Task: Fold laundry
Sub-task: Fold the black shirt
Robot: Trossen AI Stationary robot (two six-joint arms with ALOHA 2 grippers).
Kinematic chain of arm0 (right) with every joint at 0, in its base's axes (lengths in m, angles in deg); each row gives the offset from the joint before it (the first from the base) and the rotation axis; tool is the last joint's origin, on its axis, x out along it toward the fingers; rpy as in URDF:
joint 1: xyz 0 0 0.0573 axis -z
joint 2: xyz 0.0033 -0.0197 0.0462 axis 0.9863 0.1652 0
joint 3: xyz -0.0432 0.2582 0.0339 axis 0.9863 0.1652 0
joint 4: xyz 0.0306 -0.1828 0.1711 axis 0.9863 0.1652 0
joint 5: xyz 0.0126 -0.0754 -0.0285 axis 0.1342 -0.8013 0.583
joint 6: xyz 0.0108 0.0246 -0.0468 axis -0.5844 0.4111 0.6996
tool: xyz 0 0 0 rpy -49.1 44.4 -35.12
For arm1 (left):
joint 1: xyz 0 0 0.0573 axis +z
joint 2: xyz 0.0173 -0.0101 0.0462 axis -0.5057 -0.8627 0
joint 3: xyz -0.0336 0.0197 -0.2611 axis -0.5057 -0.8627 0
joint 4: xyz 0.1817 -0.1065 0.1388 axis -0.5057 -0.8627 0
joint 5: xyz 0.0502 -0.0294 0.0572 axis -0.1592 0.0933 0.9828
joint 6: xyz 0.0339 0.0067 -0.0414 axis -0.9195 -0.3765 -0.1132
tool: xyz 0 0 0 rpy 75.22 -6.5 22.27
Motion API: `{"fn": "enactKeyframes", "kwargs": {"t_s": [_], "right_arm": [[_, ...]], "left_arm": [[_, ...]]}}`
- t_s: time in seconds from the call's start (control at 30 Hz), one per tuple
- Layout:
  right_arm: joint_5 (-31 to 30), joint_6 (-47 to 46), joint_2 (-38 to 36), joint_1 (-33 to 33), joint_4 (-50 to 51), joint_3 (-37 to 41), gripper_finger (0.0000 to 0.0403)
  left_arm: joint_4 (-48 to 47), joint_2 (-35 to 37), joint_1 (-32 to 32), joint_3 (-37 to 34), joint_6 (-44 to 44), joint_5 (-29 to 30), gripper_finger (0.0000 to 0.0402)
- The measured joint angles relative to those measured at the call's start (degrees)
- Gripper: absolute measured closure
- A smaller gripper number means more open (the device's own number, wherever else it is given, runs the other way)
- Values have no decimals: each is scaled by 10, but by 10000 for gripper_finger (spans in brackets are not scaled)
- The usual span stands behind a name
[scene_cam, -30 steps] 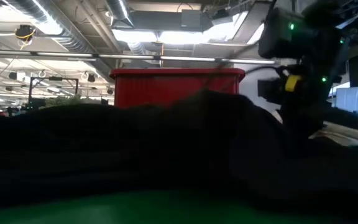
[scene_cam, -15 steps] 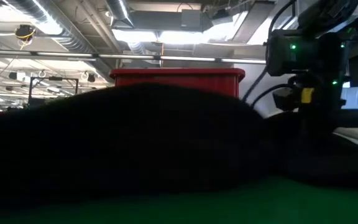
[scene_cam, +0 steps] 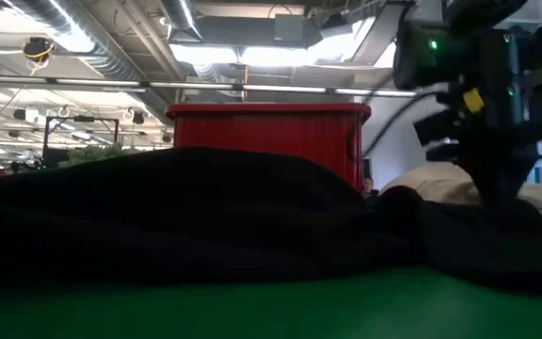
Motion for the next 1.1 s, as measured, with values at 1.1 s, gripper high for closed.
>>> {"fn": "enactKeyframes", "kwargs": {"t_s": [1.1], "right_arm": [[-180, 75, 122, 234, -248, -30, 403]], "left_arm": [[-294, 48, 147, -184, 140, 60, 401]]}}
